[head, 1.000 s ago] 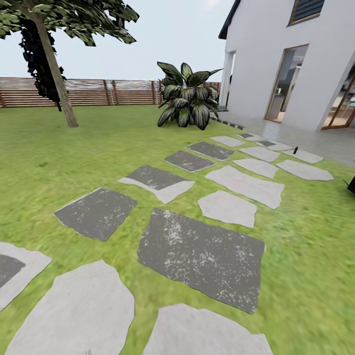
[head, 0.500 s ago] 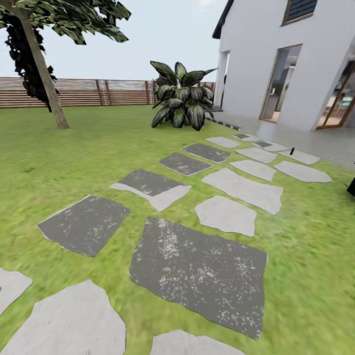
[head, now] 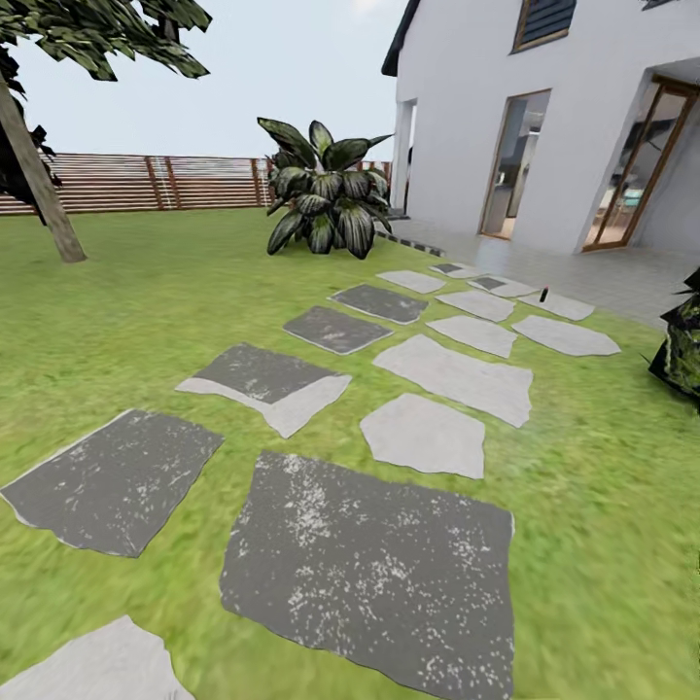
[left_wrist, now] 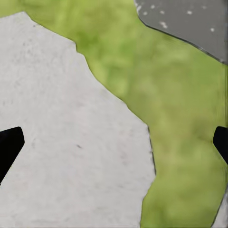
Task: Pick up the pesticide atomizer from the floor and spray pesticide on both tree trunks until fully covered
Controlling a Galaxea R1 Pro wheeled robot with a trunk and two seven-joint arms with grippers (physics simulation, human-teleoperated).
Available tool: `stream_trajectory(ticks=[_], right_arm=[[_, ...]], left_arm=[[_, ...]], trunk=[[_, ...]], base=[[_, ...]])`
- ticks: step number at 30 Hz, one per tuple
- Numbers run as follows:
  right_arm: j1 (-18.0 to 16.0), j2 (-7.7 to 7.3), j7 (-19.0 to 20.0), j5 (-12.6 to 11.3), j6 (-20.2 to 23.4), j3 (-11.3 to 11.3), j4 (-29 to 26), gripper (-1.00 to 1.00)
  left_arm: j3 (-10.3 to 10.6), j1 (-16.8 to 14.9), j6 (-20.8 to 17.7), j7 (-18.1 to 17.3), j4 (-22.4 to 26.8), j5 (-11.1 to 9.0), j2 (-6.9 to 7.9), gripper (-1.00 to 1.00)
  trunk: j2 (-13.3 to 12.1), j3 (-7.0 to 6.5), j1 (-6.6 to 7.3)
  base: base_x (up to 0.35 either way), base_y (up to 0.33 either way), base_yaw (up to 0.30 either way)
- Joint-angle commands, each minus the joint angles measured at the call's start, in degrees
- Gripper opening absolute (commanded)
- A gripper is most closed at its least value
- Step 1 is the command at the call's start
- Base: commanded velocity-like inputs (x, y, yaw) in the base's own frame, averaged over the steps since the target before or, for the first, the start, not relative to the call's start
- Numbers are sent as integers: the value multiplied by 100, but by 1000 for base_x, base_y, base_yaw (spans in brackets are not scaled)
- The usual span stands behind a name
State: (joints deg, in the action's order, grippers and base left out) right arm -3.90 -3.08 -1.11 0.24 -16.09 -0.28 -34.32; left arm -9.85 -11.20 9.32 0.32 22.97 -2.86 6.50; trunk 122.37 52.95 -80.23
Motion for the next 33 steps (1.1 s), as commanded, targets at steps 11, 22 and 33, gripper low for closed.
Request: stream_trajectory(ticks=[11,22,33], right_arm=[[0,0,-12,3,-17,2,5,100],[1,0,-12,3,-17,2,4,100],[0,0,-12,3,-17,2,0,100]], left_arm=[[1,-5,18,3,-3,-30,0,100],[0,-5,18,3,-3,-30,0,100],[-2,-5,18,3,-3,-30,0,100]], trunk=[[1,5,-2],[1,5,-2],[1,5,-2]], base=[[335,0,-195],[335,0,-192],[335,0,-88]])
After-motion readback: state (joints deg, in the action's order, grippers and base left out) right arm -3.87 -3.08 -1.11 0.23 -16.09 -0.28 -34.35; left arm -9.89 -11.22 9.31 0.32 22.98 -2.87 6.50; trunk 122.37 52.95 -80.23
